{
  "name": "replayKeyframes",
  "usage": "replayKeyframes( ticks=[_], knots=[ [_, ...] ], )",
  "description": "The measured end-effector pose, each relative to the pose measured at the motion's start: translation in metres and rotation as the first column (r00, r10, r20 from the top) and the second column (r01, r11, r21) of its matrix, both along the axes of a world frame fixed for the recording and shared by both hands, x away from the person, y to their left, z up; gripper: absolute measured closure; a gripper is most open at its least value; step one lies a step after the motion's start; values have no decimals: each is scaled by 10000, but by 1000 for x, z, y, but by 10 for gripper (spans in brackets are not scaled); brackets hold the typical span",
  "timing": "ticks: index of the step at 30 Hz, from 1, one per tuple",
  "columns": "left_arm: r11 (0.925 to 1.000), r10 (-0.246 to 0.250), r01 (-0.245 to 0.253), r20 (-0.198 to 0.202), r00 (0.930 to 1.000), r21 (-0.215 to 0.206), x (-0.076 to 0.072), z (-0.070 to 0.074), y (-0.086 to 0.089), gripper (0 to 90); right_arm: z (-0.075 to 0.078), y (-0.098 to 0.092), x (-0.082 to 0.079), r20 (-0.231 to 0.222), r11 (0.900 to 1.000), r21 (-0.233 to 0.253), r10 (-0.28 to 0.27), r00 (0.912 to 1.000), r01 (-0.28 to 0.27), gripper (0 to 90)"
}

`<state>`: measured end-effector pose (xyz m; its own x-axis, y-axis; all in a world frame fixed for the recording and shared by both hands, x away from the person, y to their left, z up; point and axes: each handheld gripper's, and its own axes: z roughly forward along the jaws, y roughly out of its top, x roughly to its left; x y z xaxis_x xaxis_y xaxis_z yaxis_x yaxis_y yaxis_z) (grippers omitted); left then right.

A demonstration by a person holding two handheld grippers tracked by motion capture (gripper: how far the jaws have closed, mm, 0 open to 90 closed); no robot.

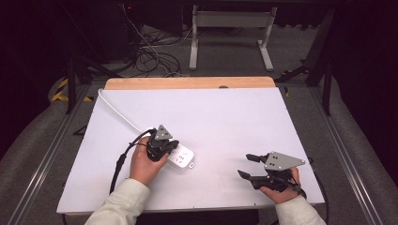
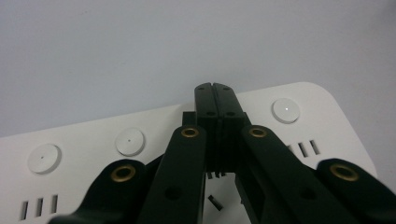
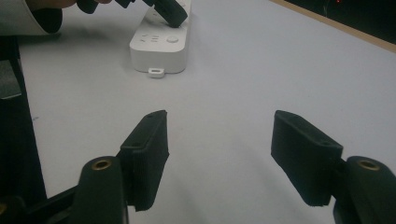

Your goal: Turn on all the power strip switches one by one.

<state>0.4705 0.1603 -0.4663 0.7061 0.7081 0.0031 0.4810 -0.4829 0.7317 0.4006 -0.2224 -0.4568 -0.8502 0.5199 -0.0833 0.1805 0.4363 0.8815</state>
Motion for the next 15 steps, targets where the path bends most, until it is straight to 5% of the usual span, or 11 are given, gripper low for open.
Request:
replayKeyframes(
  ticks=[2, 5, 9, 15],
  knots=[
    [9993, -76, 68, 210, 9998, 355, -1, 1, -2, 900, 0, 0, 0, -8, 10000, 4, 2, 10000, -2, 370],
    [9996, -109, 108, 42, 9999, 252, 0, 1, -1, 900, 0, 0, 0, -32, 10000, -6, 4, 10000, -4, 370],
    [9999, -24, 22, -113, 9999, -157, -3, 4, 2, 900, 0, 1, 0, -42, 10000, -10, -19, 10000, 19, 370],
    [9948, -199, 248, 508, 9985, -983, -9, 27, 6, 900, -1, -1, 2, -77, 10000, 21, -58, 10000, 58, 370]
  ],
)
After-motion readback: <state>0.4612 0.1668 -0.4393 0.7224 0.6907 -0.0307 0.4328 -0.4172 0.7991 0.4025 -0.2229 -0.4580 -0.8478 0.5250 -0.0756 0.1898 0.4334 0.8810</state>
